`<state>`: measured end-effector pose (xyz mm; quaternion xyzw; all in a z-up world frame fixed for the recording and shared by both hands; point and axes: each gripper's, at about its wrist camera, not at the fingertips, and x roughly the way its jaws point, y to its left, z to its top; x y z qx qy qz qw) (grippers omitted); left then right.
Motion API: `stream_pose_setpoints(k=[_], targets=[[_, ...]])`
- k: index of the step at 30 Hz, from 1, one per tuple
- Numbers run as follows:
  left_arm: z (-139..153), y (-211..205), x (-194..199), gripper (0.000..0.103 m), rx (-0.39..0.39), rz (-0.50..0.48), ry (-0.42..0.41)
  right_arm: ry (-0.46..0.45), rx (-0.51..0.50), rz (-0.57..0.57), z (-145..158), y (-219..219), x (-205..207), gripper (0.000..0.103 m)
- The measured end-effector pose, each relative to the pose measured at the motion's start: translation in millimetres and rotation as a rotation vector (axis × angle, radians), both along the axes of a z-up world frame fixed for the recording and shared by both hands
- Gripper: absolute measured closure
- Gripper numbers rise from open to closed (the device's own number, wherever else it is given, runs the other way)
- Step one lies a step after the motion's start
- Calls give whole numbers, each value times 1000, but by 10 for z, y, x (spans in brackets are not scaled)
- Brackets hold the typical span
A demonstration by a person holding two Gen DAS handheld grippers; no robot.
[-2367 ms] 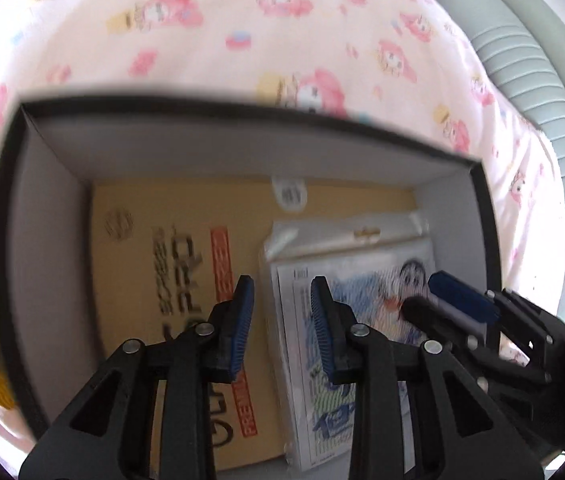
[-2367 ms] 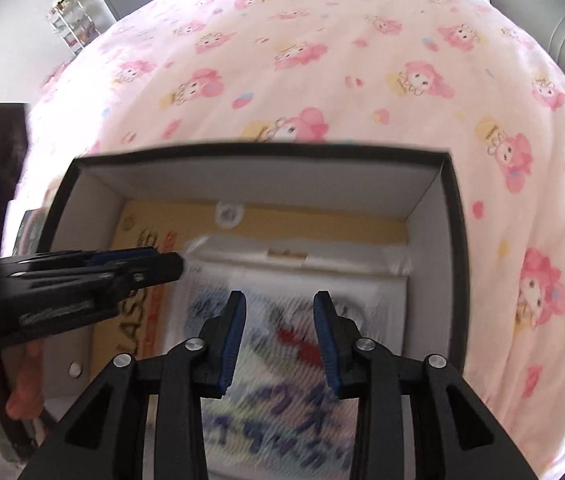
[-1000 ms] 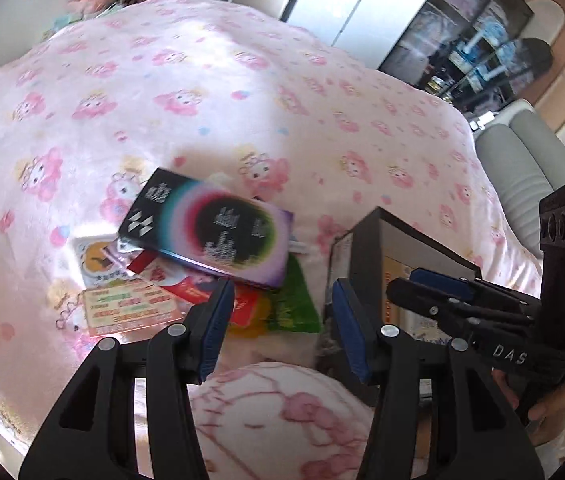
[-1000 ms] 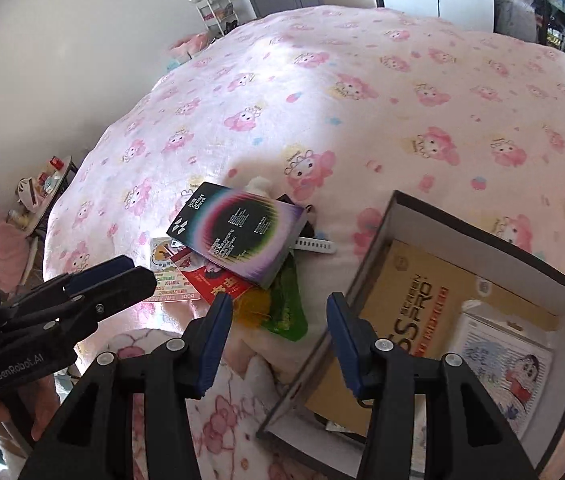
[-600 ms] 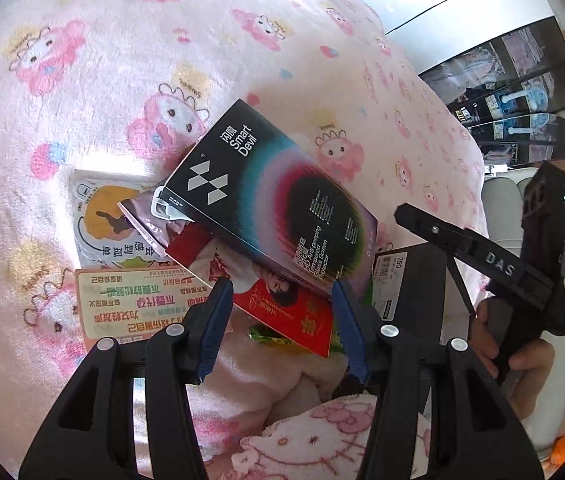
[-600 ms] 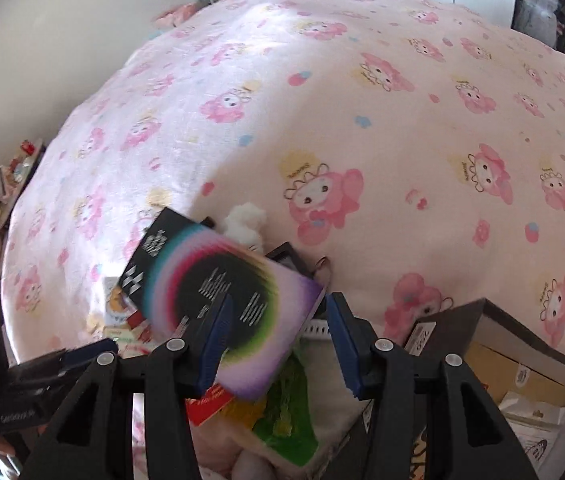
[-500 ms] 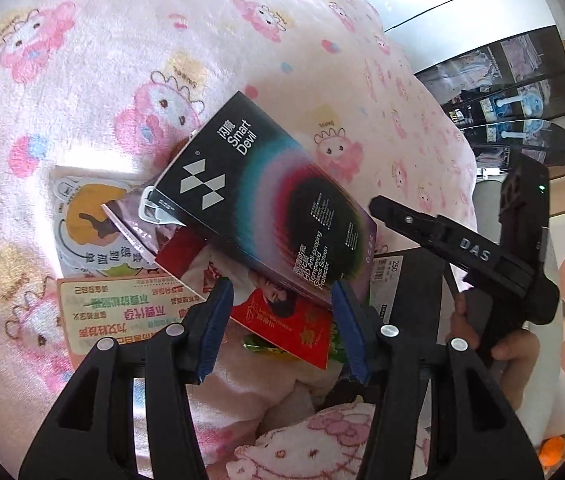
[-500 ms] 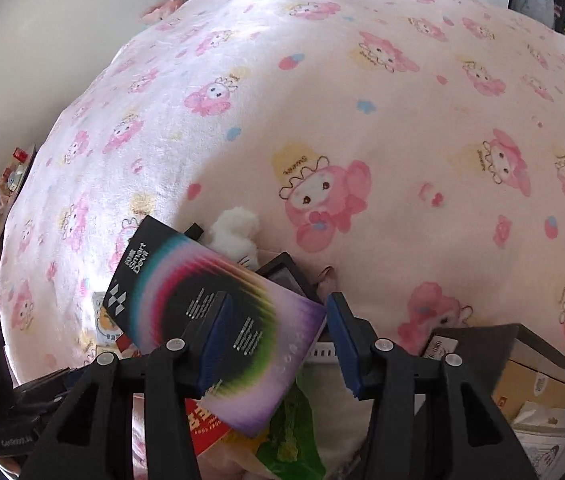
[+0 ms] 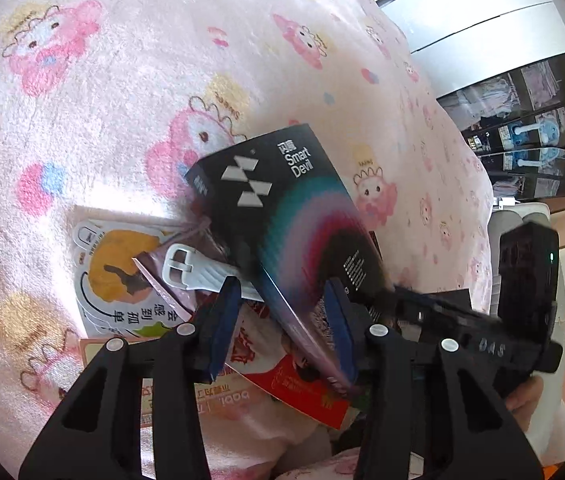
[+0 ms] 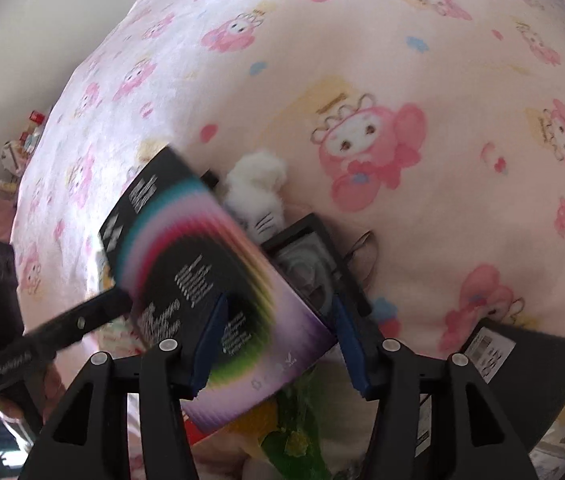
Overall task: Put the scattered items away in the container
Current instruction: 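Lift the Smart Devil box and carry it into the white box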
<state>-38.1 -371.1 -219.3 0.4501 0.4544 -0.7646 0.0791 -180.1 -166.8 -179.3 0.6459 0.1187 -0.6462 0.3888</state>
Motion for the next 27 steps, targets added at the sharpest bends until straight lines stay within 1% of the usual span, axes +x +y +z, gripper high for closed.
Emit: stream_pose_setpoints(k=[1, 3, 5, 6, 8, 9, 13, 14, 15, 16, 17, 18, 19, 20, 21, 24, 27], targets=[[27, -11, 31, 60, -15, 20, -17, -31, -14, 32, -7, -6, 83, 53], [109, 13, 88, 60, -63, 25, -6, -64, -45, 87, 2, -32, 261, 53], [131, 44, 123, 60, -101, 27, -9, -52, -72, 126, 29, -75, 385, 53], [85, 35, 114, 60, -113, 21, -16, -24, -73, 125, 39, -97, 404, 53], [-39, -8, 90, 60, -96, 19, -41, 38, -37, 99, 20, -143, 370, 53], [-94, -44, 61, 59, -82, 20, -45, 40, -33, 86, 6, -162, 339, 53], [-161, -155, -3, 59, -95, 21, -14, 13, -85, 57, -7, -220, 216, 52], [-155, -150, -30, 59, -79, 7, -11, 4, -92, 58, -15, -232, 197, 51], [-140, -134, -56, 62, -56, -19, -6, -5, -101, 63, -9, -241, 190, 54], [-88, -93, -67, 62, -56, -38, 0, -32, -127, 66, 10, -233, 192, 60], [10, -36, -72, 63, -98, -55, 6, -61, -154, 63, 44, -207, 206, 59], [111, 30, -71, 63, -132, -83, 15, -44, -157, 58, 101, -169, 230, 59], [213, 85, -58, 63, -149, -104, 27, -18, -156, 56, 170, -130, 258, 59], [311, 119, -43, 63, -156, -116, 37, 3, -157, 51, 247, -80, 280, 59], [423, 150, -51, 62, -164, -121, 50, 4, -175, 33, 334, -5, 285, 59], [772, 286, 51, 61, -155, -150, 125, -4, -259, -30, 624, 305, 299, 60], [1120, 540, 87, 61, -176, -209, 193, 32, -333, -80, 945, 672, 379, 60]])
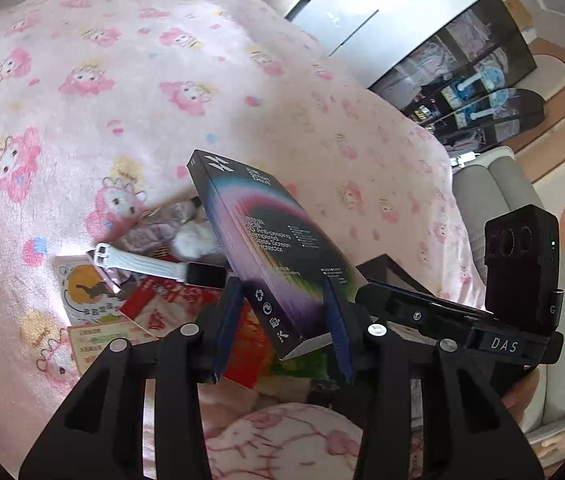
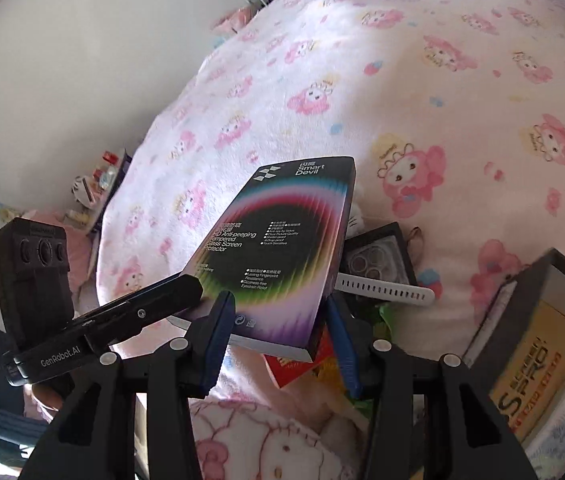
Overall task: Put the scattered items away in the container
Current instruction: 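Lift the Smart Devil box and carry it into the white box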
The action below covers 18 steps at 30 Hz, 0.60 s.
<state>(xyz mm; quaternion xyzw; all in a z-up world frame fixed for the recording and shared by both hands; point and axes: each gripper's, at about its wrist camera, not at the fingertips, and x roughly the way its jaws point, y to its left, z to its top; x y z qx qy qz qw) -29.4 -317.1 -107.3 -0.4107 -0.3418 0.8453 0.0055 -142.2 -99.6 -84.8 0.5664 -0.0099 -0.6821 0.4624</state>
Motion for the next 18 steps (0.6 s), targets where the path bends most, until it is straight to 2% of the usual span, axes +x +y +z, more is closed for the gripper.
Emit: stream_pose_setpoints(k=[5, 9, 13, 18], targets=[[421, 724, -197, 63, -15, -145, 58, 56, -60, -119, 365, 745, 176, 60], [521, 1501, -310, 63, -21, -296, 51, 96, -37, -217, 529, 1528, 288, 60], [365, 2139, -444, 63, -4, -405, -4, 86, 6, -311, 431, 2255, 401, 60], [-16, 2692, -616, 63, -18, -491, -119, 7, 41, -402, 0, 2858, 437, 60]])
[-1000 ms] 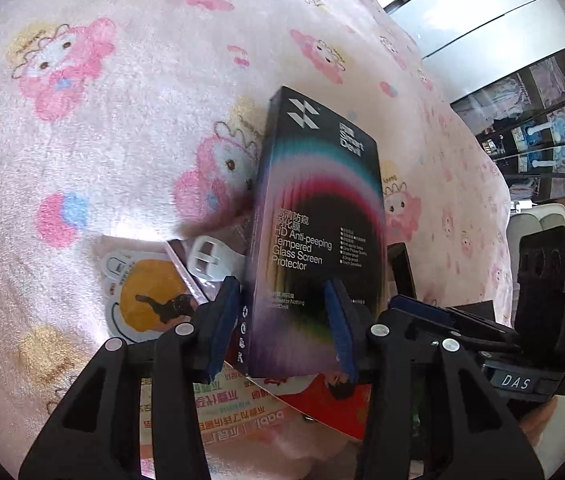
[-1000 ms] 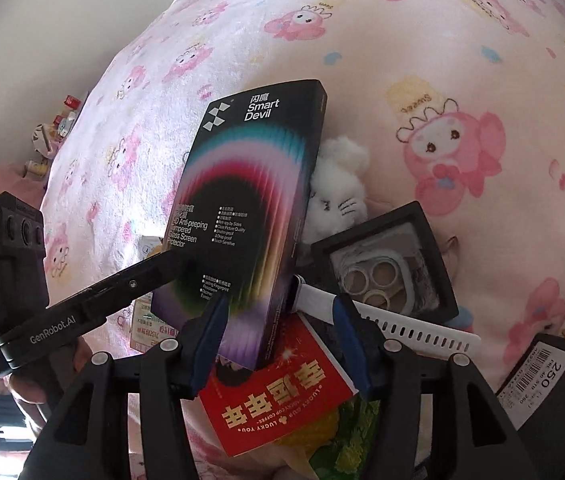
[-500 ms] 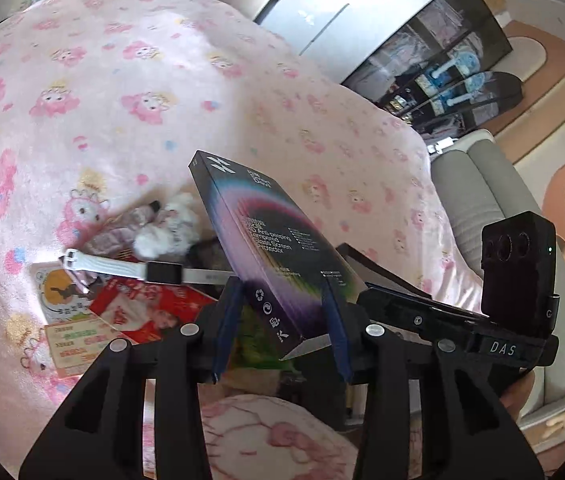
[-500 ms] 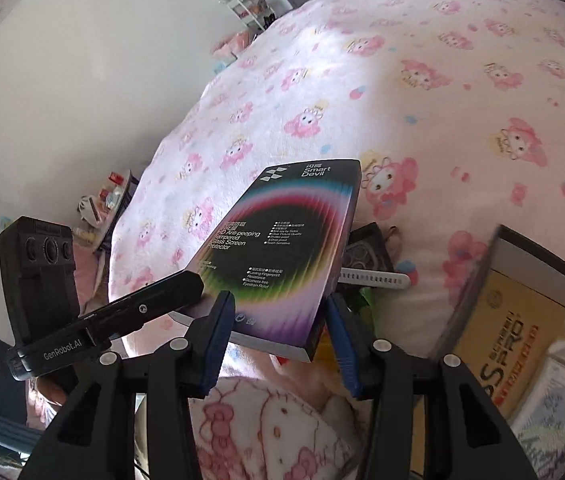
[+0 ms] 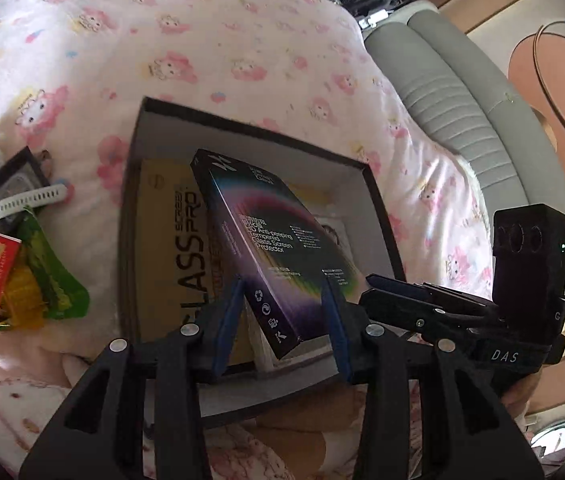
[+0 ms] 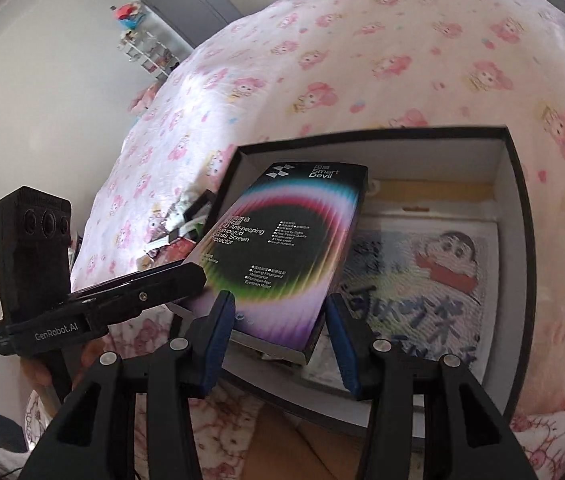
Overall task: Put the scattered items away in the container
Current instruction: 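Lift the Smart Devil box and carry it into the white box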
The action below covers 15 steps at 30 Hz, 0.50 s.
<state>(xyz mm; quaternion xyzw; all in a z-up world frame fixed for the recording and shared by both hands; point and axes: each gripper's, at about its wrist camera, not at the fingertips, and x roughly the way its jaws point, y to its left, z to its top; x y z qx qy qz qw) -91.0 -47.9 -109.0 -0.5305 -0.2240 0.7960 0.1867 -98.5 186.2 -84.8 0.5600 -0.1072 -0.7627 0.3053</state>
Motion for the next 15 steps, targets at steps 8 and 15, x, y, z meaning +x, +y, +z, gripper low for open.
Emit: stream_pose_setpoints(k=[8, 15], targets=[[-371, 338, -196, 68, -63, -47, -60, -78, 2, 65, -470, -50, 29, 65], [-414, 342, -323, 68, -131, -1, -86, -62, 97, -37, -566, 104, -121, 65]])
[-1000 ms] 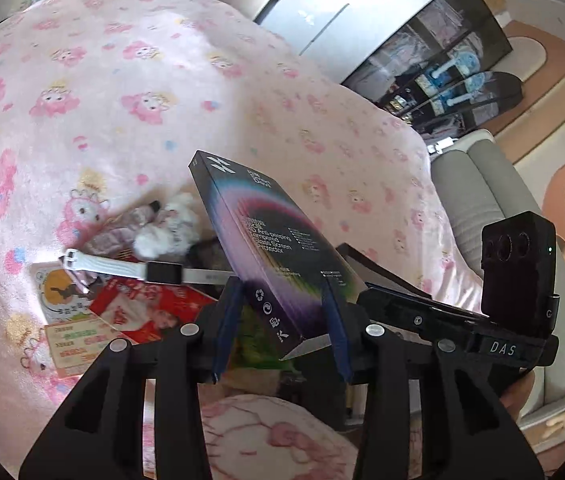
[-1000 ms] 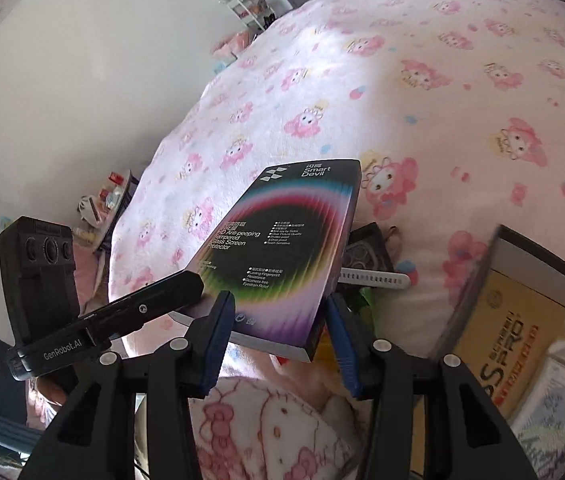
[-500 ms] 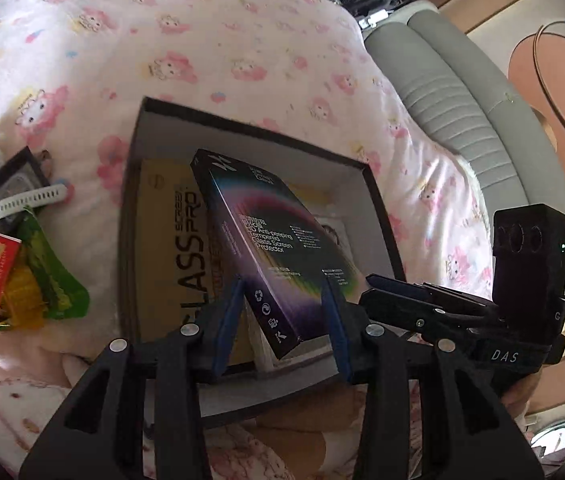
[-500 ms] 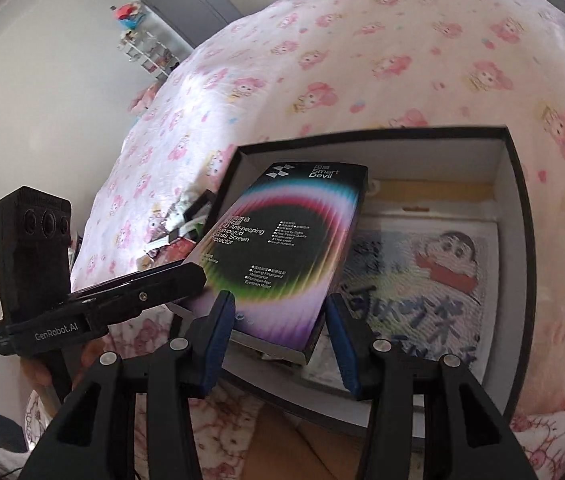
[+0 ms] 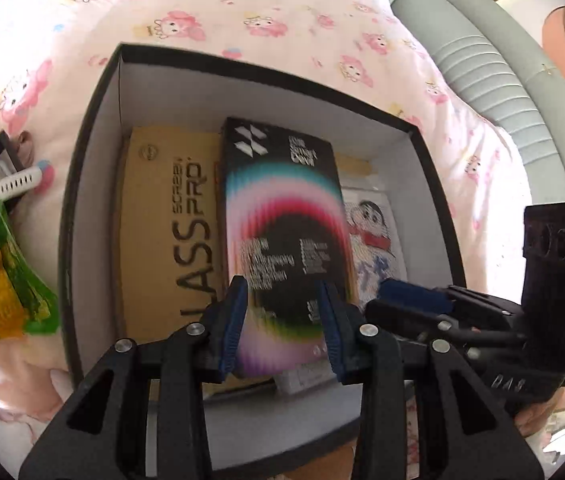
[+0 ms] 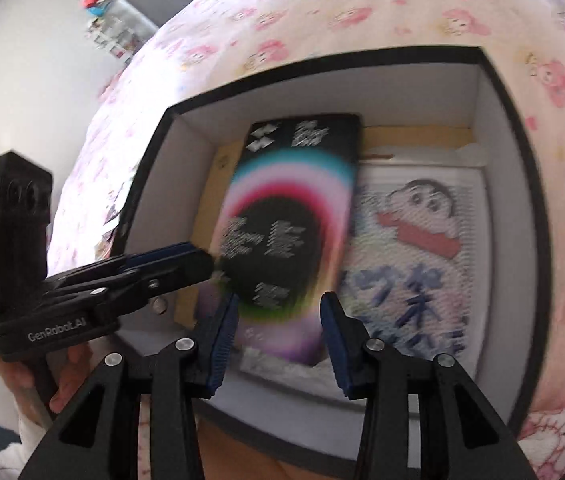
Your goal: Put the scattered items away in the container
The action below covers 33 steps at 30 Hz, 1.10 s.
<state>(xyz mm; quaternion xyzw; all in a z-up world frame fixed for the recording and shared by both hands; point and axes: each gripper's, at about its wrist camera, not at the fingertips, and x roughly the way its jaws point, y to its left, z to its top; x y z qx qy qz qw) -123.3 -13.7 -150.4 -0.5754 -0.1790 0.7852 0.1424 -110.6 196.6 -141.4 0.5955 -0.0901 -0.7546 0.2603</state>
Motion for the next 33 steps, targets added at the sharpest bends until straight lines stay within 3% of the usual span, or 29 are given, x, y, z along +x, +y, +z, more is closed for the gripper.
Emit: stream_pose_setpoints(k=[3, 7, 14, 22, 26, 33], targets=[[63, -5, -228, 66, -73, 3, 20, 20, 65, -53, -9, 68, -170, 65], [-27, -50, -506, 66, -76, 20, -4, -12, 108, -55, -182, -6, -396, 65], [-225, -112, -456, 66, -33, 29, -51, -37, 87, 1, -328, -304, -534, 64], [-165, -51, -404, 62, -115, 31, -16, -19, 114, 78, -314, -532, -393, 63], [-135, -73, -357, 62, -104, 39, -9, -39, 77, 52, -339, -429, -372, 64], [-78, -125, -325, 62, -106, 59, 22, -4, 99, 23, -285, -462, -437, 66]])
